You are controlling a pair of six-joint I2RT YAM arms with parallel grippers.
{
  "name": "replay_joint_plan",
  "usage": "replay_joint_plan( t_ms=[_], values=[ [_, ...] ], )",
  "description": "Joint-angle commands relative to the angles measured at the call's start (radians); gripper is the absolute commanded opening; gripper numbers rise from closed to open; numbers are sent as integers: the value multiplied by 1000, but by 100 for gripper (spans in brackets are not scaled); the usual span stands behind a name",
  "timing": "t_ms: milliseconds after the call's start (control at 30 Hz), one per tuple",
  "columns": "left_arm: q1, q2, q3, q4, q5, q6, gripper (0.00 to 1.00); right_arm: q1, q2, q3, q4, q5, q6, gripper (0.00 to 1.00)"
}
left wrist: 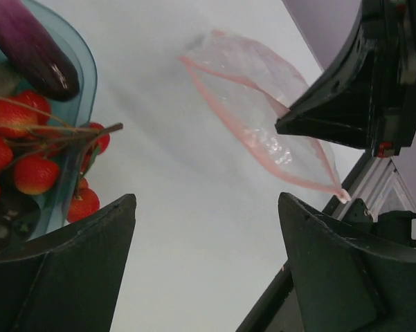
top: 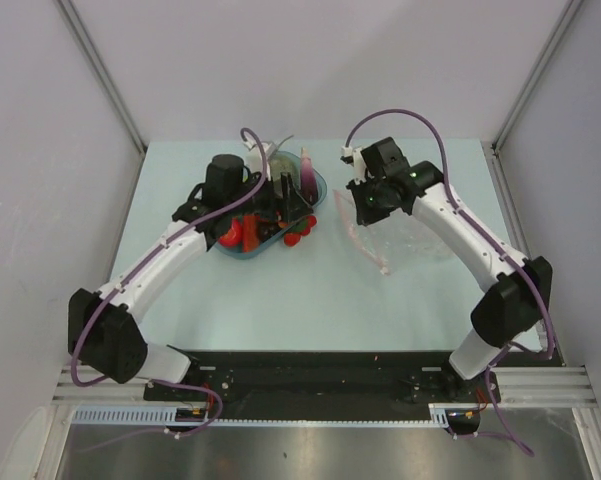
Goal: Place the food in the zip-top bag and seal the zipper
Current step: Open the zipper of the food storage bag.
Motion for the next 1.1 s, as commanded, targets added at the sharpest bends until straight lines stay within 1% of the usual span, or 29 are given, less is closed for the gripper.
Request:
replay_joint_plan(
  t_ms=[0,100,133,200,333,500,600,633,667,700,733,767,800,833,867,900,933,1000,1033,1067],
  values=[
    [-14,2,-85,167,73,-82,86,-30,19,4,176,-224,147,0],
    [-46,53,-79,183,78,-82,81,-49,28,-35,235,-251,184,0],
    [-57,67,-63,177,67,-80,81,-56,30,-41,260,-292,199,0],
    [-91,109,-44,155,43,-80,80,-72,25,-61,286,-319,230,0],
    [-124,188,5,168,6,-109,79,-95,14,-73,329,-391,264,0],
    [-128,322,86,192,56,-215,75,-118,-35,-108,357,-429,290,0],
    [-120,353,100,255,107,-293,73,-133,-51,-130,361,-451,298,0],
    [-115,364,79,331,122,-327,72,-139,-56,-136,361,-452,301,0],
    [-109,369,70,357,133,-388,68,-147,-62,-148,361,-452,304,0],
    [-108,379,68,374,144,-408,65,-153,-65,-154,363,-452,305,0],
    [-106,402,77,375,153,-419,54,-171,-70,-159,361,-452,305,0],
    [-108,412,91,352,150,-410,47,-184,-74,-161,358,-448,305,0],
    [-105,422,106,321,138,-387,37,-197,-78,-158,348,-439,304,0],
    [-106,436,150,207,72,-316,19,-231,-78,-153,338,-433,301,0],
    [-106,444,177,135,11,-276,9,-256,-82,-145,331,-425,299,0],
    [-106,450,221,5,-54,-236,2,-280,-84,-142,311,-414,298,0],
    [-106,471,243,-56,-194,-164,0,-324,-85,-139,300,-411,287,0],
    [-106,493,299,-188,-281,-94,0,-365,-96,-136,266,-408,269,0],
    [-106,504,315,-217,-324,-46,0,-397,-101,-141,260,-411,255,0],
    [-106,514,324,-234,-323,-24,0,-406,-111,-147,252,-412,244,0]
  ],
)
